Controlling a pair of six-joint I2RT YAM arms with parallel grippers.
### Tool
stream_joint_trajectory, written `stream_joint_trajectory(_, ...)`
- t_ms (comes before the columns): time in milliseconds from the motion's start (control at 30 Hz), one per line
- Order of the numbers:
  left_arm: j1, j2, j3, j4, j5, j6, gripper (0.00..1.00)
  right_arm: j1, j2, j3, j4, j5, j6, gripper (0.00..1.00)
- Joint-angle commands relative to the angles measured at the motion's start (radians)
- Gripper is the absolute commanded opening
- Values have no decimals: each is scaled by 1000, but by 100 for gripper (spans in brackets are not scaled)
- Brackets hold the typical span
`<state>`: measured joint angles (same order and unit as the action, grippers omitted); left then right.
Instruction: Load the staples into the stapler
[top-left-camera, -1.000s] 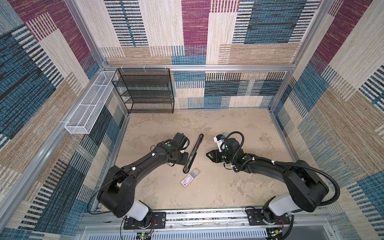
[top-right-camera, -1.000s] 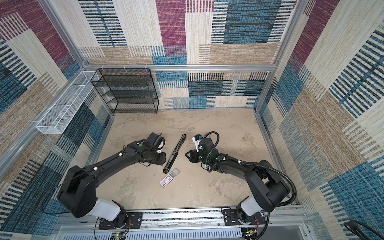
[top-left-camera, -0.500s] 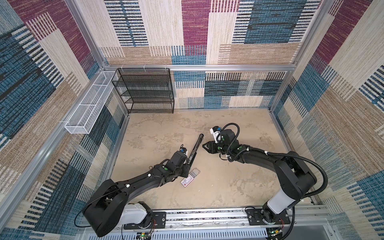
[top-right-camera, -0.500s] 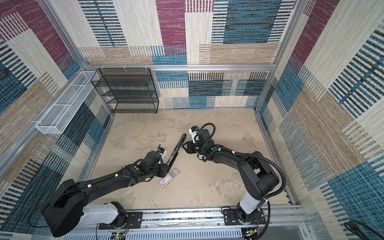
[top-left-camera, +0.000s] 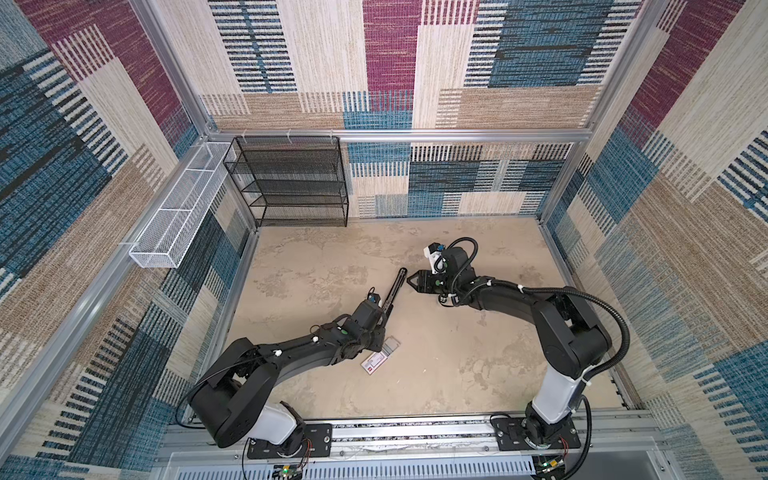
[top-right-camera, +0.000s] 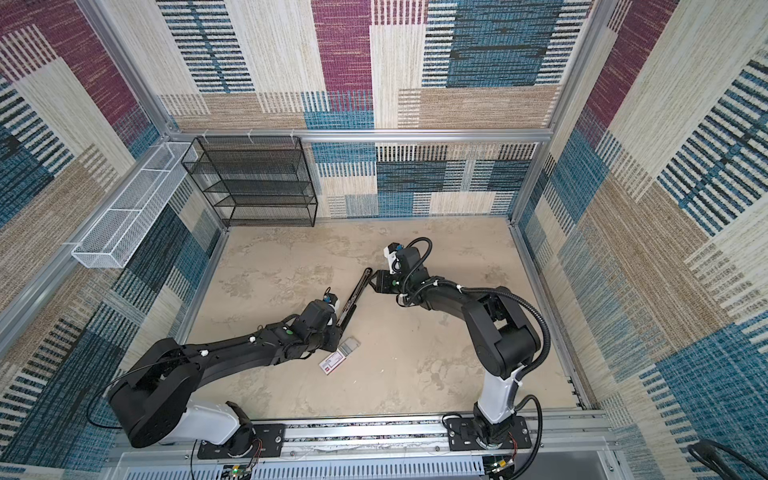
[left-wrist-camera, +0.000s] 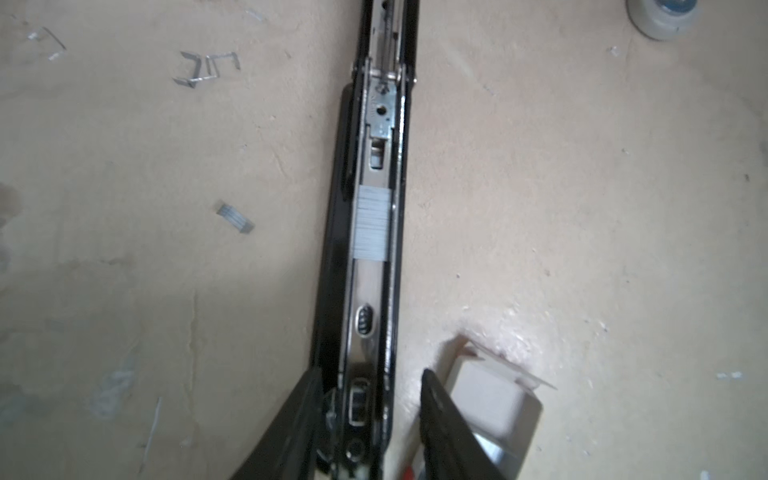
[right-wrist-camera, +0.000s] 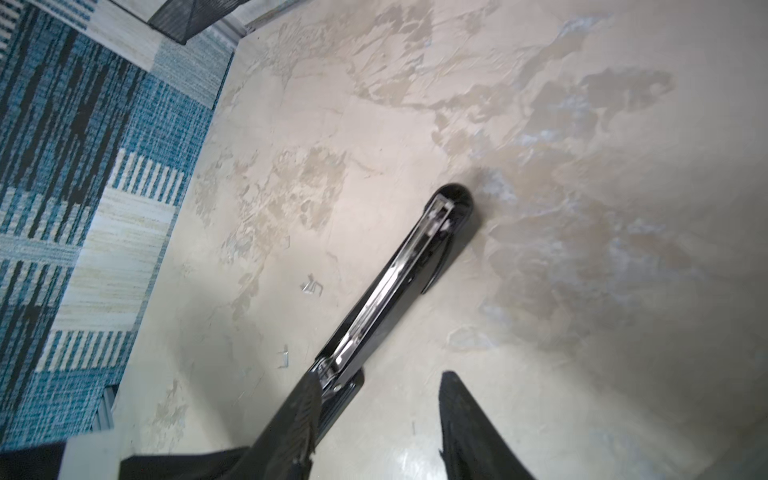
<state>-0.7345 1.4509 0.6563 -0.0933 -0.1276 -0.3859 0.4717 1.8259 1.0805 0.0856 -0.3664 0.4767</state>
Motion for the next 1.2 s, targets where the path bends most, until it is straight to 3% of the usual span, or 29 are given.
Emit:
stream_joint_trajectory(0, -6, 8, -9, 11, -32, 44, 41, -8, 53, 65, -45, -9, 31, 52)
stream_joint_trajectory(367, -8, 32, -4, 15, -57, 63, 0, -36, 230, 232, -101, -79, 114, 54)
stream_joint_trajectory(833, -8, -155, -129, 176, -37, 91, 0, -56, 365, 270, 84, -300, 274, 61)
stream_joint_trajectory(1167, -9, -165, -134, 187, -17, 97, 0, -55, 401, 220, 334, -457, 429, 59)
